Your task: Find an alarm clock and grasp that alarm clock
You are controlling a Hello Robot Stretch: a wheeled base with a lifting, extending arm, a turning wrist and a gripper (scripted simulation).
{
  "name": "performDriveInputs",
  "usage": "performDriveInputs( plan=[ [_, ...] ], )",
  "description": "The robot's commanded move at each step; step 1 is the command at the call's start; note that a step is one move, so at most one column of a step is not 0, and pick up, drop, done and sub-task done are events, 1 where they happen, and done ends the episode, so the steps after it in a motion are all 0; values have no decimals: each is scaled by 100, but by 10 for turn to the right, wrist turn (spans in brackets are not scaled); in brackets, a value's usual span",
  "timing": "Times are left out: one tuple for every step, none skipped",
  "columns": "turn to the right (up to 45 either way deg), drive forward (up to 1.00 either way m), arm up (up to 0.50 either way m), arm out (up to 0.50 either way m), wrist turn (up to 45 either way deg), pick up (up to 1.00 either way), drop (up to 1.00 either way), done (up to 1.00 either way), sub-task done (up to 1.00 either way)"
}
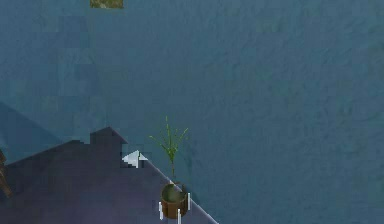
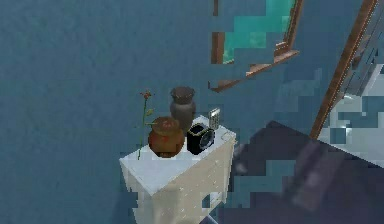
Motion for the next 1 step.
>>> performDriveInputs(
  plan=[
    [0, 0, 0, 48, 0, 0, 0, 0, 0]
  ],
)
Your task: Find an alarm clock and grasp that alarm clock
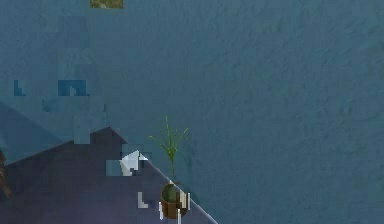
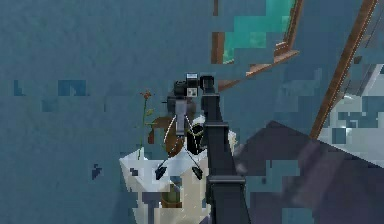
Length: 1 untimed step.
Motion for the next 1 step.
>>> performDriveInputs(
  plan=[
    [0, 0, 0, 0, 450, 0, 0, 0, 0]
  ],
)
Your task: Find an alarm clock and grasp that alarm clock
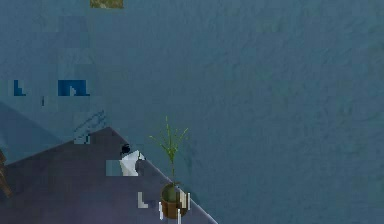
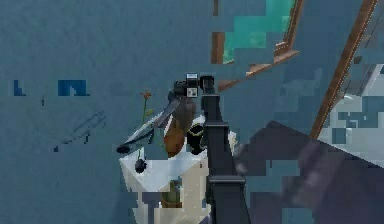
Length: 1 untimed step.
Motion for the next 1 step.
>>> performDriveInputs(
  plan=[
    [0, 0, 0, 0, 450, 0, 0, 0, 0]
  ],
)
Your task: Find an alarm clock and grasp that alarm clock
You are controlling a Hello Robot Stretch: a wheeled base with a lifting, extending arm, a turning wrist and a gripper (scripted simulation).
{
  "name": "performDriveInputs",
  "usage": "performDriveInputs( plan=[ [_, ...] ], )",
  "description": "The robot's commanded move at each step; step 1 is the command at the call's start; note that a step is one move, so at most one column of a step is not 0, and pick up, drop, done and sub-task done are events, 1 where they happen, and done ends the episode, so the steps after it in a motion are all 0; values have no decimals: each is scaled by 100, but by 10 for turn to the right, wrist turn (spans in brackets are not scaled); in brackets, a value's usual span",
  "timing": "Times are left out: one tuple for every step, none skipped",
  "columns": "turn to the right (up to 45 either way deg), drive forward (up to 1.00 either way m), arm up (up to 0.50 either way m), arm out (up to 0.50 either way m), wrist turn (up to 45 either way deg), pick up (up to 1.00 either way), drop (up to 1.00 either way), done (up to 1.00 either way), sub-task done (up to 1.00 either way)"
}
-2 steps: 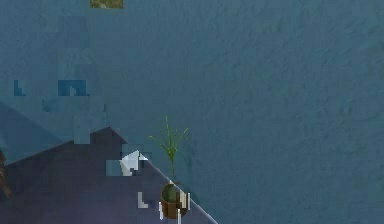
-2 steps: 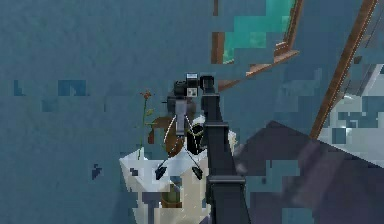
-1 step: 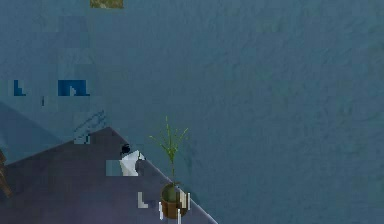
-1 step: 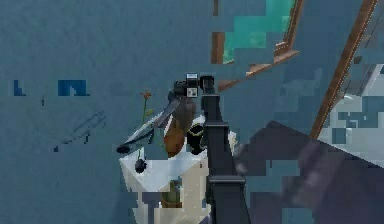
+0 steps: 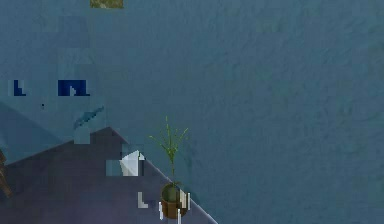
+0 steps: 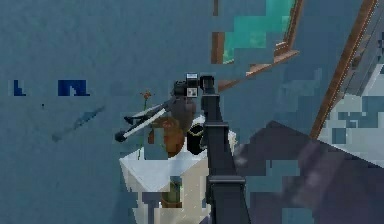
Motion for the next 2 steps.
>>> performDriveInputs(
  plan=[
    [0, 0, 0, 0, 450, 0, 0, 0, 0],
    [0, 0, 0, 0, 450, 0, 0, 0, 0]
  ],
)
